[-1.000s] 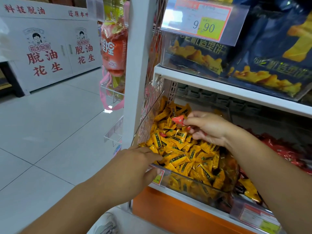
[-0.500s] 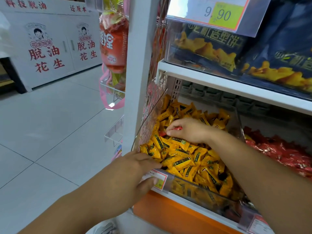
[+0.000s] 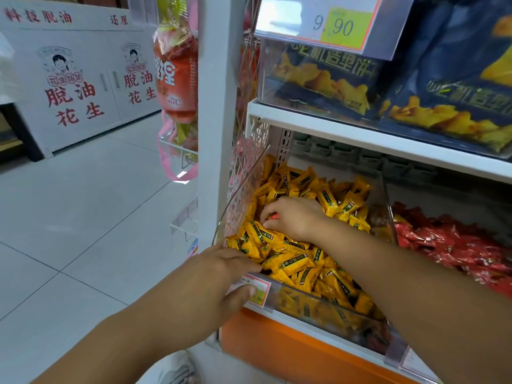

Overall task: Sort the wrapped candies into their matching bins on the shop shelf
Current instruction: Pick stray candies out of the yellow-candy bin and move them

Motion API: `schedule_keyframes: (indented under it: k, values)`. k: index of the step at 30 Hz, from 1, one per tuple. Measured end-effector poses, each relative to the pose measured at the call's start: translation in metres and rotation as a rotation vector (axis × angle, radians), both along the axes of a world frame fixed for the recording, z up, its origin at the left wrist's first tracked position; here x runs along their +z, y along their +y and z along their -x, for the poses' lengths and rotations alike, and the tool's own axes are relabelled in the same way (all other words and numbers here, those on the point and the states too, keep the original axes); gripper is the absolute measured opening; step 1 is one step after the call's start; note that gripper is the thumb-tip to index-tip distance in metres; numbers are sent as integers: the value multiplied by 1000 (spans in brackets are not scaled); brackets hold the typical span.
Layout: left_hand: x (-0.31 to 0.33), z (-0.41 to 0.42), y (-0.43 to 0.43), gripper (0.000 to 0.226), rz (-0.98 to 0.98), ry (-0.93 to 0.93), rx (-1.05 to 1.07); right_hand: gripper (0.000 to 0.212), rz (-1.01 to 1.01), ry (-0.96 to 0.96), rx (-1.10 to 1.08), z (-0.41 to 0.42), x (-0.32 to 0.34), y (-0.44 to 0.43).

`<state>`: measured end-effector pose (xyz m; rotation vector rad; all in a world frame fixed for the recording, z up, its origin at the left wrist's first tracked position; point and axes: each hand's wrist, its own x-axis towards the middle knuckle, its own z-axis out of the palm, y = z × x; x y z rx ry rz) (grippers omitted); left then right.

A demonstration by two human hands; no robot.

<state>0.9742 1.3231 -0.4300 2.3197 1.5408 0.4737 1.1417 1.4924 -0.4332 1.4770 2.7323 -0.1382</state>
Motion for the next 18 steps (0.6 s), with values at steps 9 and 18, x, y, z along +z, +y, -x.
schedule_keyframes:
  k: [9, 18]
  values:
    - [5, -4, -2, 41, -13, 8, -1, 8, 154, 251, -71, -24, 16, -16]
    - [16, -31, -2, 45, -63, -4, -34, 29, 180, 247, -42, -52, 38, -37]
